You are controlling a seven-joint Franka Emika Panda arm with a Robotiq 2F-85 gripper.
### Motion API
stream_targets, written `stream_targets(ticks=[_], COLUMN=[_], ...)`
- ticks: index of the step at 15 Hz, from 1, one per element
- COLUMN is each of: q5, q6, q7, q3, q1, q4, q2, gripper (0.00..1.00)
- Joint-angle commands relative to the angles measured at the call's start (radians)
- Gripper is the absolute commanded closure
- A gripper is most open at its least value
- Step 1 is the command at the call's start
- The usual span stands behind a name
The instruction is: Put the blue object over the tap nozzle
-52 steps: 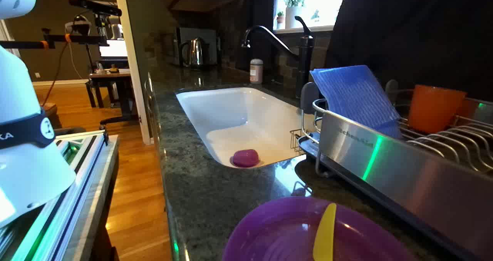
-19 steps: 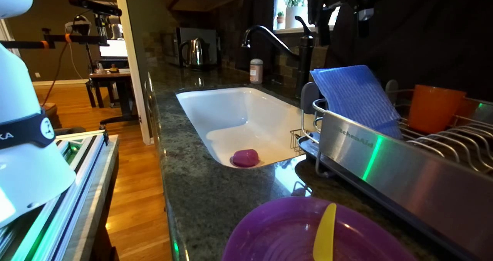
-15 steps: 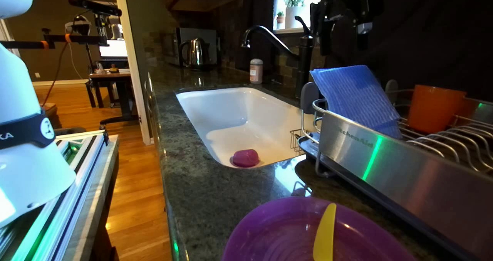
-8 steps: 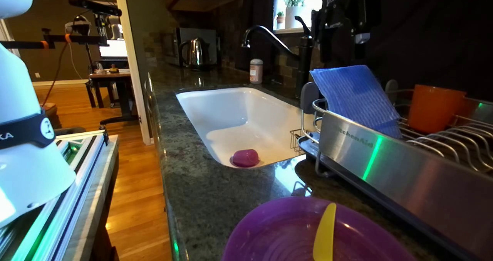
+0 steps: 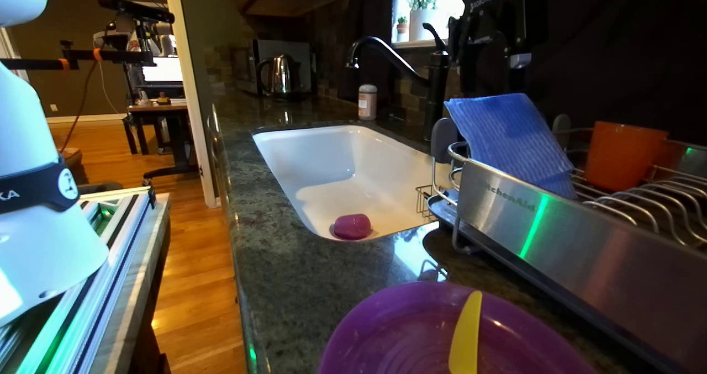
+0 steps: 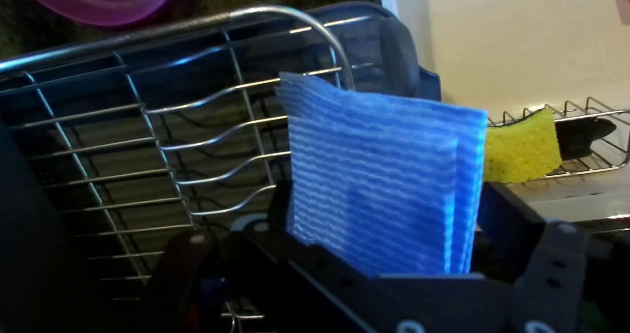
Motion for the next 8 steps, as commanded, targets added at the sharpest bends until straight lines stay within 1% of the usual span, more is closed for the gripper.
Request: stream_targets(ticks=[1, 5, 8], q5=[0.039, 0.053, 0.043], q6=[0.02, 0.023, 0.027], q7=[-0.054, -0.073, -0.058], q3=[-0.005, -0.01, -0.013], q1=[0.0, -0.003, -0.005], q4=[0.002, 0.001, -0.01], q2=[0.015, 0.022, 0.004], gripper=[0.03, 0.01, 0.0])
